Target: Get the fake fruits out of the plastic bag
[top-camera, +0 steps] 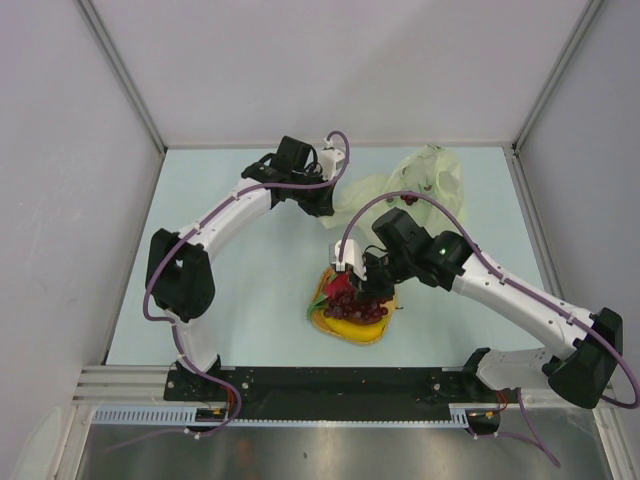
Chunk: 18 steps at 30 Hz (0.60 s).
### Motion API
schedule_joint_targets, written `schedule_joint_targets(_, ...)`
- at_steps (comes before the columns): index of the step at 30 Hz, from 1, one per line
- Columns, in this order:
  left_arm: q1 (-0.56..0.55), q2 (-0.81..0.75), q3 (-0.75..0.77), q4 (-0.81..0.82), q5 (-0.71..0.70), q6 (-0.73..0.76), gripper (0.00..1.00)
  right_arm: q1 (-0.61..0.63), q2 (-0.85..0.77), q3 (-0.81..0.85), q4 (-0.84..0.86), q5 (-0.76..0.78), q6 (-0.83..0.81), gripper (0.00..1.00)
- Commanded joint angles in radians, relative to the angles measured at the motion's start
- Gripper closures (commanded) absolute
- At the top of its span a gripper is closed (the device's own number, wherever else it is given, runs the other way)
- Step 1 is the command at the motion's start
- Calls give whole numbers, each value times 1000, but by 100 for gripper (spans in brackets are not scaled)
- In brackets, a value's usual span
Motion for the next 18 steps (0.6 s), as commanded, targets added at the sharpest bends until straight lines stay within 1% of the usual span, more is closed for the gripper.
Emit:
schedule_joint_targets(1, -4, -45, -7, 6, 37, -9, 100, 4, 2, -7, 7, -30, 24, 100)
schedule_joint_targets(9, -4, -44, -13, 8, 44, -11, 100, -4, 10, -91, 54, -24, 76, 100)
schedule_joint_targets(10, -6, -47, -10, 5, 40, -9, 100, -4, 11, -103, 69, -21, 90, 93)
schedule_joint_targets(11, -6, -45, -9, 2, 37, -3, 100, -5, 11, -108, 76, -6, 96, 88)
schedule_joint_targets(12, -6, -47, -7, 0, 36, -1, 100, -5, 10, -109, 83, 2, 102, 79)
schedule_joint_targets(13, -6, -51, -7, -1, 33, -1, 100, -5, 8, -112, 95, 11, 110, 74)
schedule_joint_targets(16, -6, -54, -10, 2, 28, -4, 100, -8, 2, -113, 149, 63, 162, 62)
schedule_joint_targets(18, -6, -54, -12, 3, 39, -7, 100, -14, -3, -111, 174, 103, 199, 59)
